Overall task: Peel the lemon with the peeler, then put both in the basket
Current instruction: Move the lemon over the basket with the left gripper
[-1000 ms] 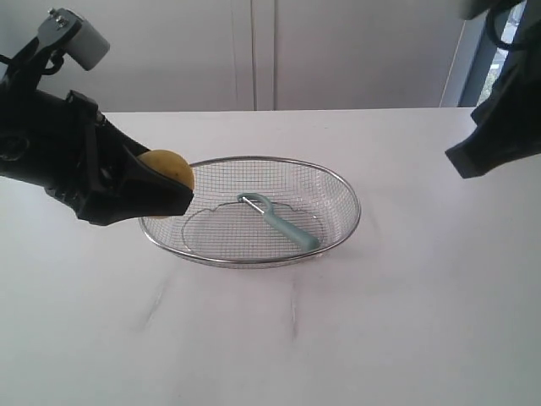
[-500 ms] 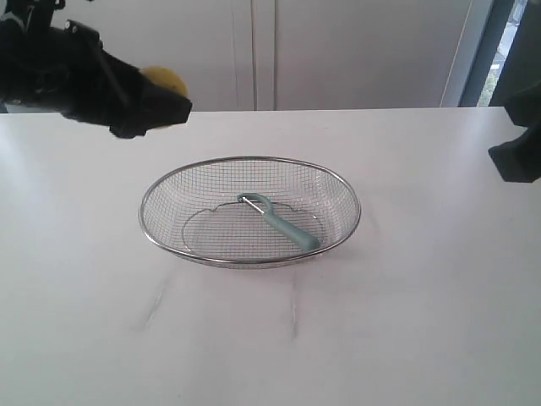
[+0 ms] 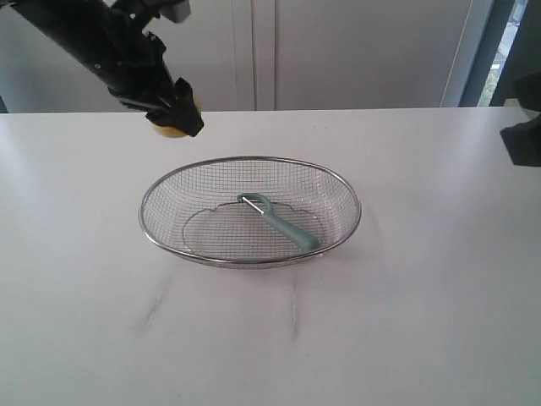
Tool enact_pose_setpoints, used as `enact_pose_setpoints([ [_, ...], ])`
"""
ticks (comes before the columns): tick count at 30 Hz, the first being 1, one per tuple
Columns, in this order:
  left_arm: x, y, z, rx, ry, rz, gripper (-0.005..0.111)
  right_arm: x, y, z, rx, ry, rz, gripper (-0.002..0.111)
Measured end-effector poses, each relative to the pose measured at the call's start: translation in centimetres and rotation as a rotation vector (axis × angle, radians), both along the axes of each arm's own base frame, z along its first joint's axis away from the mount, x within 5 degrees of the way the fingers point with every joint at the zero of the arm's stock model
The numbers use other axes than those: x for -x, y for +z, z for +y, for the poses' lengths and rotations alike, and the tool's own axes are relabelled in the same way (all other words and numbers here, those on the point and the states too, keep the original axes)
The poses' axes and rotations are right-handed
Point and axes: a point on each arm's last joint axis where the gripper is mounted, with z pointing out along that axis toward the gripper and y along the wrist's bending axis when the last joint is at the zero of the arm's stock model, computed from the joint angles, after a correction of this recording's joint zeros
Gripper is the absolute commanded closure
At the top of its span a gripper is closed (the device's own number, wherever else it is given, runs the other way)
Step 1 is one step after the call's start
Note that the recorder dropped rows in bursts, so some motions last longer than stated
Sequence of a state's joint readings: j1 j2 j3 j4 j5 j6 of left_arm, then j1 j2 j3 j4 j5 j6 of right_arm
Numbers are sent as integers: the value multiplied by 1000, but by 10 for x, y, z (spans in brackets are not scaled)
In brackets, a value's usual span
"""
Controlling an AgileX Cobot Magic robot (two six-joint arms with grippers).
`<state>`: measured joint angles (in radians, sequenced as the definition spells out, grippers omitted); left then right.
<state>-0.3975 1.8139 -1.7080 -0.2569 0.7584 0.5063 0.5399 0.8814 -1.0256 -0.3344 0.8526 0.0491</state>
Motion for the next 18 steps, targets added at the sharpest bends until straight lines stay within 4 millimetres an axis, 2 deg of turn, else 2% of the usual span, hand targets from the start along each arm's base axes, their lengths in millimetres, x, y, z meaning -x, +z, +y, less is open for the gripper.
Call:
enact_pose_setpoints([
  [4,-12,-21,-18,-69,-16,51,107,0,1,0,-4,3,-7,108],
  [10,-17,-54,-56,-68,-66,54,107,-2,-7,1,15,4,-5,108],
  [18,-30,-101,-65,-107,-62,124,107,-5,-17,2,23,13,-11,108],
])
